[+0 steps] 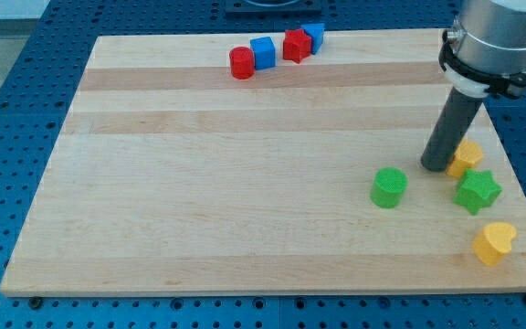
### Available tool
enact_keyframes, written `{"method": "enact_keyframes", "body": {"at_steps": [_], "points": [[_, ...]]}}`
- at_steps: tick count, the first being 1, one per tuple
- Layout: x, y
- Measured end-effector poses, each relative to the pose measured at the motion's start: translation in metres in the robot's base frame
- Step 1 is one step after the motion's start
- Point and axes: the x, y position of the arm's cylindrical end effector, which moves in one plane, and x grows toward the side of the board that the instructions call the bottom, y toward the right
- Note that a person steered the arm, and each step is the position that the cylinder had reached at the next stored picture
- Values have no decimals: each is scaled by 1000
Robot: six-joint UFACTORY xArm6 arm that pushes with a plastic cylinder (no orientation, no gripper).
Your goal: Push the yellow hexagon into green star
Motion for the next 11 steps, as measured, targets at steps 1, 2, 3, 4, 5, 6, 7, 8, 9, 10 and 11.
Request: {"method": "enact_keyframes", "body": {"at_steps": [1,2,3,4,5,6,7,8,9,10,11], "points": [[-18,0],[-32,3],[-44,21],[-55,34],[-53,38],[-42,39],[-38,39],[-35,39],[-30,39],[-25,39],[-24,39]]}}
